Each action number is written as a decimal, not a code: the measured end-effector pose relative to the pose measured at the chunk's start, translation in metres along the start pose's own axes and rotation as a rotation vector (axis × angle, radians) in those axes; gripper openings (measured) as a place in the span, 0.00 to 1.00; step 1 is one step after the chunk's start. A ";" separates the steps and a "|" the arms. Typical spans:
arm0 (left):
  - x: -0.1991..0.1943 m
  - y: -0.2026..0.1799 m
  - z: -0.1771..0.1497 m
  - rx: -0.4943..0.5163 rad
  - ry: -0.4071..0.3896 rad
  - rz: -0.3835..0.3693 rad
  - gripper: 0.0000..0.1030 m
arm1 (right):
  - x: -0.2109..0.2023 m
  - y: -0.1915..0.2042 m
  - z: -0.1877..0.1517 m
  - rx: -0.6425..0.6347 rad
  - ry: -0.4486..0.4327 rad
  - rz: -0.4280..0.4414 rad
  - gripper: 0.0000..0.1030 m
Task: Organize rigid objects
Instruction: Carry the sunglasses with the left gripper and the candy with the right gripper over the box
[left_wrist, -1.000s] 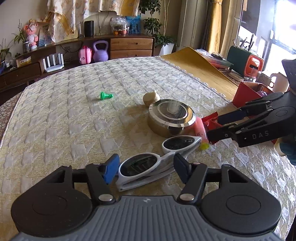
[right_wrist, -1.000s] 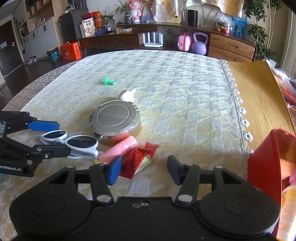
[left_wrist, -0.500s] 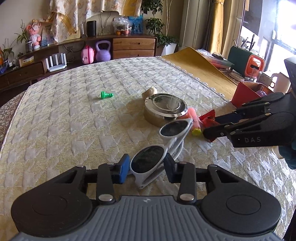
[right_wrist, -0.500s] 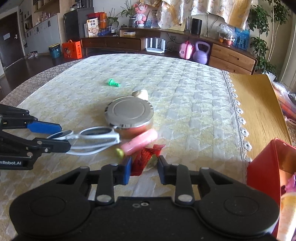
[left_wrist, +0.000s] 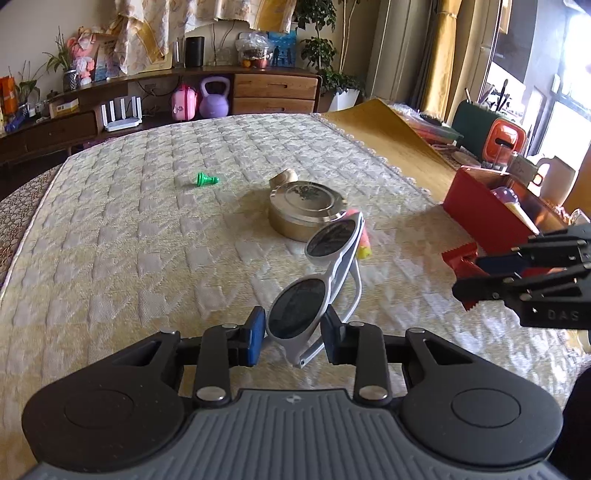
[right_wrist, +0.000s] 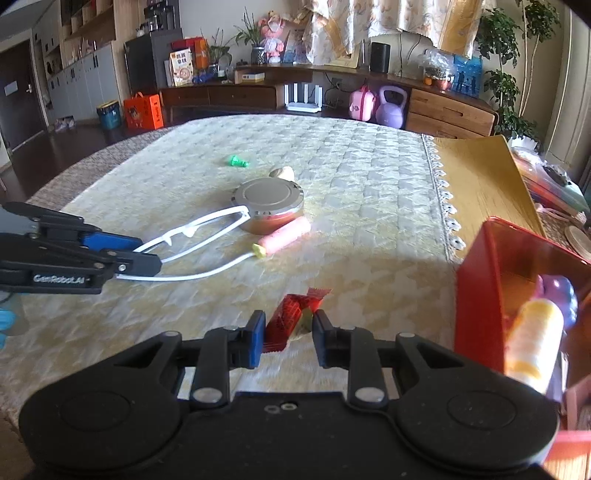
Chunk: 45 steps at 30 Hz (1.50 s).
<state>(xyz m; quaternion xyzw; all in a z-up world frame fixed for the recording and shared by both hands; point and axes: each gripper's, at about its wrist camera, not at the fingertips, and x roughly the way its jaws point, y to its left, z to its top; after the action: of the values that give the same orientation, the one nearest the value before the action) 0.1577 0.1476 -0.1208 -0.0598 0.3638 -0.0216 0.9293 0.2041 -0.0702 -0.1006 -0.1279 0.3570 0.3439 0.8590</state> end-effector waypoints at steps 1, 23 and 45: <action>-0.003 -0.002 0.000 -0.004 0.000 -0.005 0.29 | -0.005 0.000 -0.001 0.002 -0.004 0.001 0.26; -0.044 -0.064 0.015 0.031 -0.016 0.001 0.26 | -0.104 -0.040 -0.026 0.057 -0.132 -0.090 0.26; -0.033 -0.181 0.084 0.144 -0.090 -0.146 0.26 | -0.131 -0.130 -0.049 0.151 -0.138 -0.265 0.26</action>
<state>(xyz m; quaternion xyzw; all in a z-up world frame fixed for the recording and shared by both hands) 0.1911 -0.0216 -0.0149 -0.0202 0.3137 -0.1126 0.9426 0.2004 -0.2533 -0.0470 -0.0852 0.3020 0.2078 0.9265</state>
